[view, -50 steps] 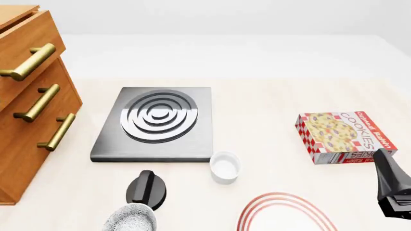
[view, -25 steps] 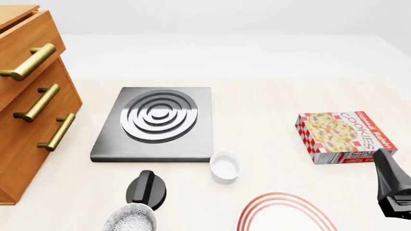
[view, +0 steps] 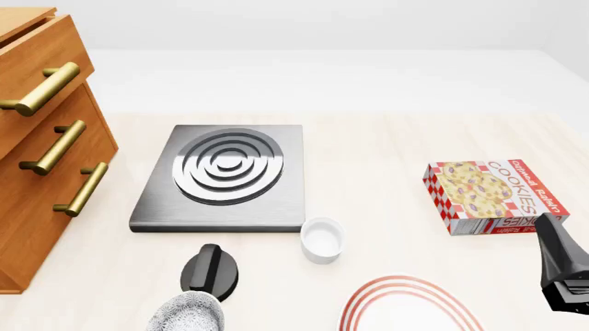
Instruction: Pick the akita bowl on the wooden cabinet and place it on the plate.
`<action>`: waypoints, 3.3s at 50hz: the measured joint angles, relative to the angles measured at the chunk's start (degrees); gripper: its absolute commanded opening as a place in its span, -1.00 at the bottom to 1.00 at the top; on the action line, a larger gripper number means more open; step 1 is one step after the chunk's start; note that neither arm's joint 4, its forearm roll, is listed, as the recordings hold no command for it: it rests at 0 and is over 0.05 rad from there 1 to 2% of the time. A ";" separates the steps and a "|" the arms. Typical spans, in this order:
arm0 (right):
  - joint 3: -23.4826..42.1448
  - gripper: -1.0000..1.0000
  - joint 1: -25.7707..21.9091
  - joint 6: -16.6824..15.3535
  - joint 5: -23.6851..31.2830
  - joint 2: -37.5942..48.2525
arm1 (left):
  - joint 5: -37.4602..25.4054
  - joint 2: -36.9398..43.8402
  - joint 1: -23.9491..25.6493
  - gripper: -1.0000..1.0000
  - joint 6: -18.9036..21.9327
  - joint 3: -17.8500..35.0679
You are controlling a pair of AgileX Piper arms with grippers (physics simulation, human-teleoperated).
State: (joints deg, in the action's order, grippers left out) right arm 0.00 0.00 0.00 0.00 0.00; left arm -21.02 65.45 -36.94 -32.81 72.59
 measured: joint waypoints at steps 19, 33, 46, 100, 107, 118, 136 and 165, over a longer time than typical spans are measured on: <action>0.00 1.00 0.00 0.00 0.00 0.00 | 0.80 5.44 0.47 1.00 -0.42 1.37; 0.00 1.00 0.00 0.00 0.00 0.00 | 0.81 9.04 0.97 1.00 -0.49 3.16; 0.00 1.00 0.00 0.00 0.00 0.00 | 1.33 11.36 1.16 1.00 -0.55 3.67; 0.00 1.00 0.00 0.00 0.00 0.00 | 4.65 14.85 2.12 -1.00 1.05 1.74; 0.00 1.00 0.00 0.00 0.00 0.00 | 6.08 13.12 1.87 -1.00 0.17 0.29; 0.00 1.00 0.00 0.00 0.00 0.00 | 7.05 9.73 3.10 -1.00 -1.70 -0.95; 0.00 1.00 0.00 0.00 0.00 0.00 | 5.85 5.65 6.63 -1.00 -5.53 -1.20; 0.00 1.00 0.00 0.00 0.00 0.00 | 5.24 3.63 14.84 -1.00 -8.30 -3.03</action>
State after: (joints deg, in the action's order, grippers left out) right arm 0.00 0.00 0.00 0.00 0.00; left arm -15.78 69.08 -22.10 -41.11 69.56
